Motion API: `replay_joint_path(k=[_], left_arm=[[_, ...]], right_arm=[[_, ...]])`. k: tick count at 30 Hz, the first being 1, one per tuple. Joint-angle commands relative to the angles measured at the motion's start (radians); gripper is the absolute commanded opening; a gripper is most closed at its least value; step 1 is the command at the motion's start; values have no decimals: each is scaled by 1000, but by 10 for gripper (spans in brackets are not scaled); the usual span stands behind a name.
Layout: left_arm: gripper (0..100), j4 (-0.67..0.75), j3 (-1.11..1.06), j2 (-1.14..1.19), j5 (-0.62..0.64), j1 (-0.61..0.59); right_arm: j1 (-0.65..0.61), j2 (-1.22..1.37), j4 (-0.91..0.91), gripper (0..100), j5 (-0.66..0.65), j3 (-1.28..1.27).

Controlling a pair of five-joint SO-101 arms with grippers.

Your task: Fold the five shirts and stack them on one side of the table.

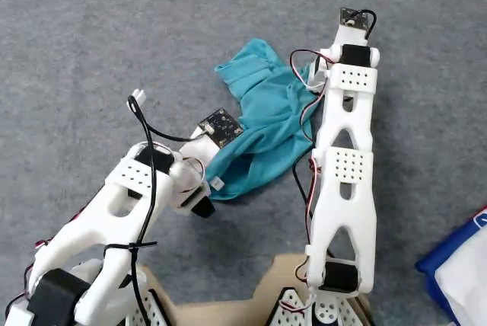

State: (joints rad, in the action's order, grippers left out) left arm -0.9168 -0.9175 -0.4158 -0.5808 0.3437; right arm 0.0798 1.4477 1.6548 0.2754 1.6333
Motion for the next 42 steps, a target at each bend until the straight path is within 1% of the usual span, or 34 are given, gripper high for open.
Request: replay_joint_path(k=[1, 5, 8, 11, 14, 18, 24, 28, 32, 38, 40, 42], left_arm=[[303, 60, -15, -2, -9, 0], [206, 120, -40, -2, -11, 0], [135, 126, -43, -2, -12, 5], [109, 126, -41, -2, -20, 6], [85, 118, -44, -2, -74, 6], [18, 117, -43, -2, -118, 5], [19, 124, -32, -12, -120, -2], [19, 120, 26, -13, -118, -17], [19, 118, 140, -13, -118, -84], [19, 117, 344, -15, -126, -213], [19, 117, 433, -15, -172, -269], [19, 114, 506, -15, -218, -316]], right_arm=[[15, 2, -25, 5, -2, 33], [15, 2, -25, 5, -2, 33], [15, 2, -25, 5, -2, 33], [15, 2, -25, 5, -2, 33], [15, 2, -25, 5, -2, 33], [15, 2, -25, 5, -2, 33], [15, 2, -25, 5, -2, 33], [15, -4, -18, 6, -3, 33], [15, -42, 3, 6, -9, 35], [-12, -191, 58, 8, -11, 33], [-41, -239, 78, 9, -18, 33], [-73, -285, 107, 14, -69, 33]])
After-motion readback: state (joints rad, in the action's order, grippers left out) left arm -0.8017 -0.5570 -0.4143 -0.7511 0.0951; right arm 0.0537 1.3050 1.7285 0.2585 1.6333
